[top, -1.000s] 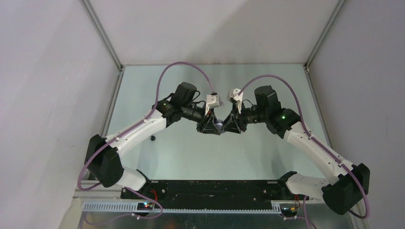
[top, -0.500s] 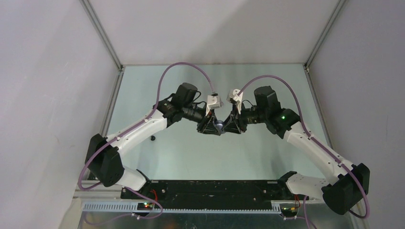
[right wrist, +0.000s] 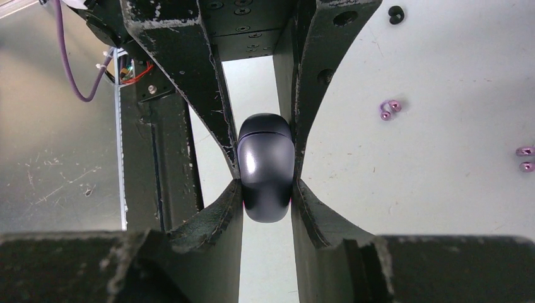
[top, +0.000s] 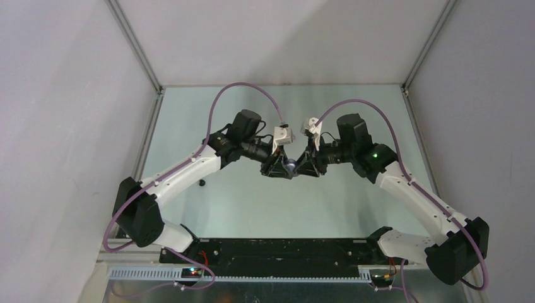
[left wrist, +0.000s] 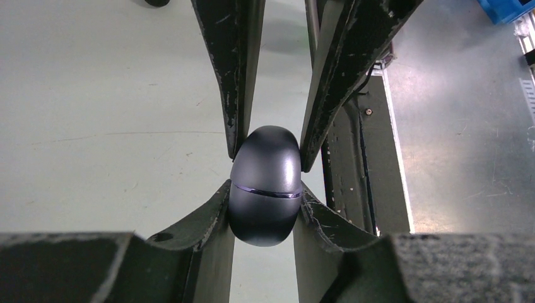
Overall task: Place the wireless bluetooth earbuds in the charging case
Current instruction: Open the charging case.
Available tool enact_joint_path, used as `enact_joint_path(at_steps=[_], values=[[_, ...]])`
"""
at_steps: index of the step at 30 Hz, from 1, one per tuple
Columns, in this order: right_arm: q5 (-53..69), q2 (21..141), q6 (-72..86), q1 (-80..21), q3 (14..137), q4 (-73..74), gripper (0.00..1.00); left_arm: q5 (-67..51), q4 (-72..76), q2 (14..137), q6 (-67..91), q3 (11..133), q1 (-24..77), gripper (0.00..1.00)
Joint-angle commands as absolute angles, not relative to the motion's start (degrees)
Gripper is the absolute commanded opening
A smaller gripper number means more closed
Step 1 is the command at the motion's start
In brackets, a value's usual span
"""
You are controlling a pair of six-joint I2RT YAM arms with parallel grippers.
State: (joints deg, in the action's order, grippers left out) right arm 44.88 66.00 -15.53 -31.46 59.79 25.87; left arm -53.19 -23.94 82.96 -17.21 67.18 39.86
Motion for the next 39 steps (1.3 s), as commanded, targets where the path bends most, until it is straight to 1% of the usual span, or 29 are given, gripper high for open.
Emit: enact_joint_path(at_steps=[1, 8, 12, 18, 20, 22, 27, 30, 34, 36, 39], values=[[40.53, 63.62, -17.05, -29.7, 60.27, 23.06, 0.34, -55.97, -26.79, 82.71, -19.03, 68.62, 40.74, 0.0], [40.34, 62.47, -17.73, -28.9, 60.22, 23.5, 0.36, -56.14, -27.24, 82.8, -19.26, 68.74, 40.72, 0.0], [40.41, 62.41, -18.0, -28.66, 60.28, 23.7, 0.4, -56.1, -27.33, 82.81, -19.43, 68.81, 40.74, 0.0], [40.35, 62.25, -18.51, -28.6, 60.25, 24.0, 0.5, -56.05, -27.41, 82.87, -19.49, 68.8, 40.69, 0.0], [40.34, 62.07, -18.68, -28.65, 60.21, 24.1, 0.54, -55.92, -27.42, 82.85, -19.61, 68.82, 40.69, 0.0], [40.3, 61.71, -18.83, -28.65, 60.23, 24.16, 0.6, -55.89, -27.42, 82.89, -19.62, 68.82, 40.62, 0.0], [39.62, 60.67, -19.04, -28.56, 60.26, 24.02, 0.66, -55.81, -27.39, 82.92, -19.67, 68.79, 40.14, 0.0], [39.1, 59.48, -18.11, -27.94, 60.29, 22.8, 0.72, -55.65, -27.65, 82.21, -20.04, 68.94, 38.79, 0.0], [38.84, 58.77, -14.67, -25.07, 60.23, 18.7, 0.77, -55.57, -27.49, 80.72, -20.04, 68.55, 36.43, 0.0], [36.7, 59.83, -12.45, -23.61, 60.63, 16.37, 0.8, -55.53, -27.45, 80.02, -20.25, 68.46, 35.09, 0.0], [30.18, 63.58, -9.33, -22.14, 63.21, 14.92, 0.83, -55.5, -27.77, 78.63, -20.69, 68.52, 32.93, 0.0]])
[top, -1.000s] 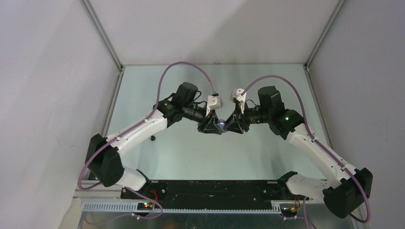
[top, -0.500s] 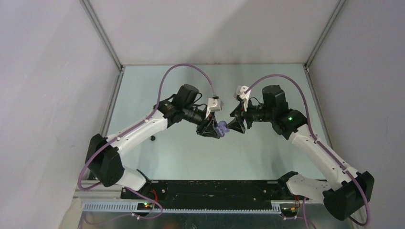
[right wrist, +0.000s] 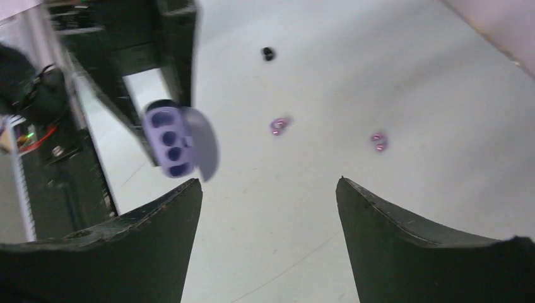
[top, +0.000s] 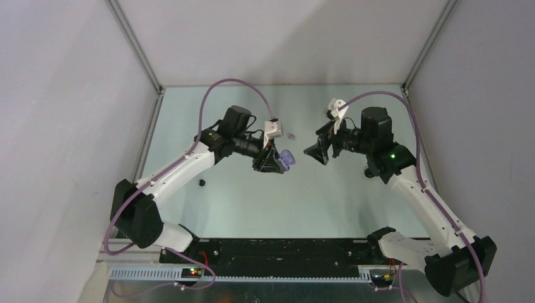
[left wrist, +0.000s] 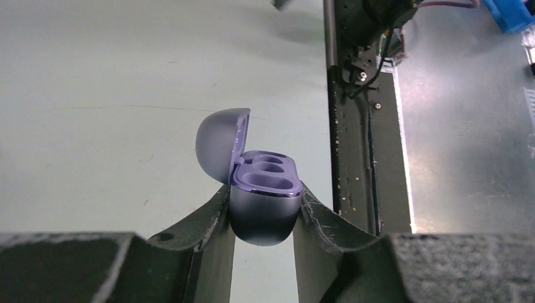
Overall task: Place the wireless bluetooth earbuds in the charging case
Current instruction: Open the charging case.
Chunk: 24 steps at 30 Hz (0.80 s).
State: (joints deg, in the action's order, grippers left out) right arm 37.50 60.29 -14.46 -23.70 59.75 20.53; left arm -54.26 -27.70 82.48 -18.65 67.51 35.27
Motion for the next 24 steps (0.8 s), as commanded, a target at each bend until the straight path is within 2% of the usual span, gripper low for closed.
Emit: enact_joint_path(at_steps=[1, 6, 11, 15, 20, 24], values=[[29.02, 66.21, -7.85, -21.58, 64.85, 14.94, 0.84, -55.43, -28.08, 77.8, -20.89, 68.55, 31.81, 0.0], [26.38, 79.93, -2.84, -18.4, 71.26, 14.75, 0.87, -54.54, -29.69, 74.4, -23.16, 68.64, 27.76, 0.0], [26.99, 93.03, -3.92, -16.44, 80.78, 17.36, 0.85, -53.2, -34.16, 72.85, -26.77, 69.02, 24.14, 0.0], [26.24, 103.95, -3.9, -16.35, 88.9, 20.67, 0.79, -54.58, -36.73, 72.23, -29.09, 67.54, 22.4, 0.0], [26.09, 118.66, -6.89, -17.67, 102.61, 31.75, 0.62, -55.83, -34.18, 69.1, -28.63, 63.09, 22.04, 0.0], [20.29, 126.07, -7.53, -19.22, 112.63, 38.07, 0.58, -55.68, -31.59, 66.18, -27.36, 60.72, 22.0, 0.0]])
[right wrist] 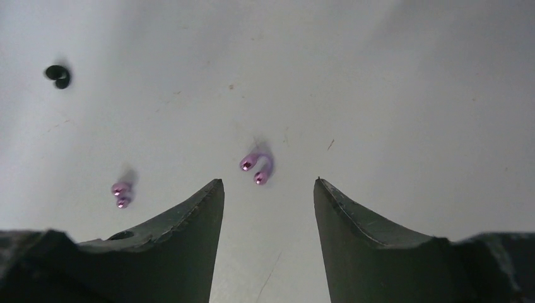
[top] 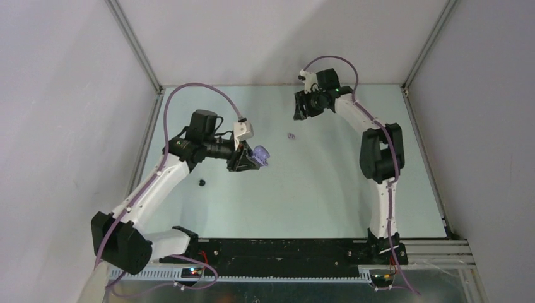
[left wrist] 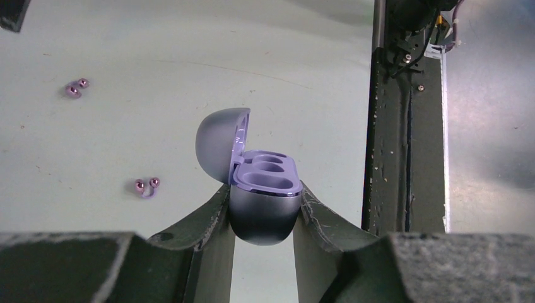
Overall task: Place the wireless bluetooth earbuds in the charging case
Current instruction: Open the charging case, then pick up the earbud from the center of the board.
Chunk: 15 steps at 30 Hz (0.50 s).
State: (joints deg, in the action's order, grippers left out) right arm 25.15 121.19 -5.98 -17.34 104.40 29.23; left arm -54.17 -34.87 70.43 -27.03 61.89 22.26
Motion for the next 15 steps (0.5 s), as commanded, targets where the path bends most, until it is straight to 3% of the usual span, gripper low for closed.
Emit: enact_joint_path(at_steps=[1, 15], values=[[18.12, 127.34, -7.31, -19.41, 113.14, 38.5, 0.58, -55.66, -31.22, 65.83, -27.12, 60.37, 21.99, 0.0], [11.01, 133.78, -7.02, -20.97, 115.19, 42.37, 0.52, -56.15, -29.62, 67.04, -26.02, 58.47, 22.47, 0.0]])
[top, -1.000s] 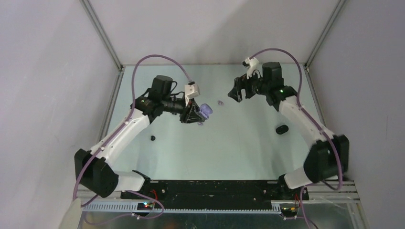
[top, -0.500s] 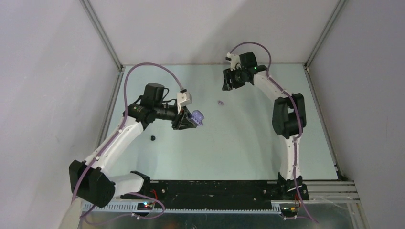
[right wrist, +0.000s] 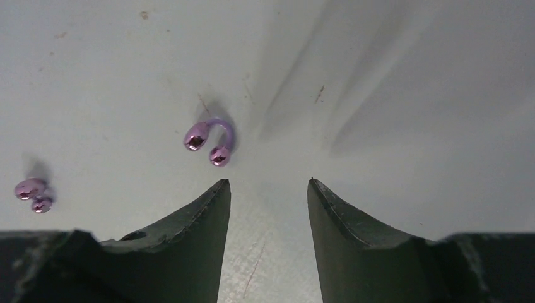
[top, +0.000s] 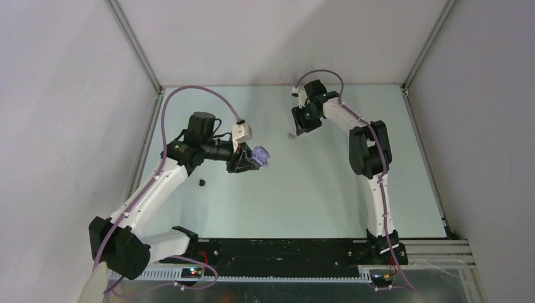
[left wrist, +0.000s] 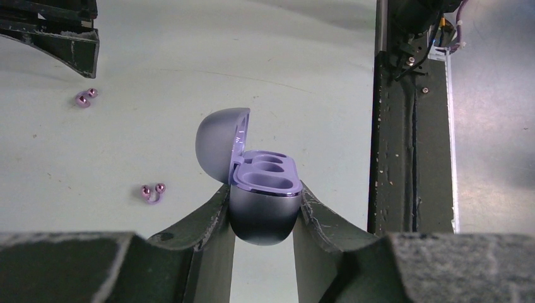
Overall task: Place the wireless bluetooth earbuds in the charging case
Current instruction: Pick up the earbud from the center of the board.
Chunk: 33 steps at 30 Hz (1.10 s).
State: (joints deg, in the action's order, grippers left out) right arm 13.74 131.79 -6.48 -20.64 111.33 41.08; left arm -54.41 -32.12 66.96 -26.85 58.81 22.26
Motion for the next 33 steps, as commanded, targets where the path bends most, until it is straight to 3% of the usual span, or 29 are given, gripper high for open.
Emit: enact_joint_path(at_steps=[1, 15, 33], values=[[10.58, 134.43, -6.92, -21.03, 115.6, 42.45, 0.51, -56.16, -29.49, 67.14, -25.77, 58.37, 22.53, 0.0], [4.65, 141.62, -8.0, -24.08, 124.95, 46.09, 0.47, -53.93, -28.91, 68.04, -26.29, 57.95, 24.28, 0.0], [10.04, 136.36, -8.33, -27.12, 113.5, 46.67, 0.42, -53.97, -28.71, 67.71, -26.71, 57.51, 24.36, 0.0]])
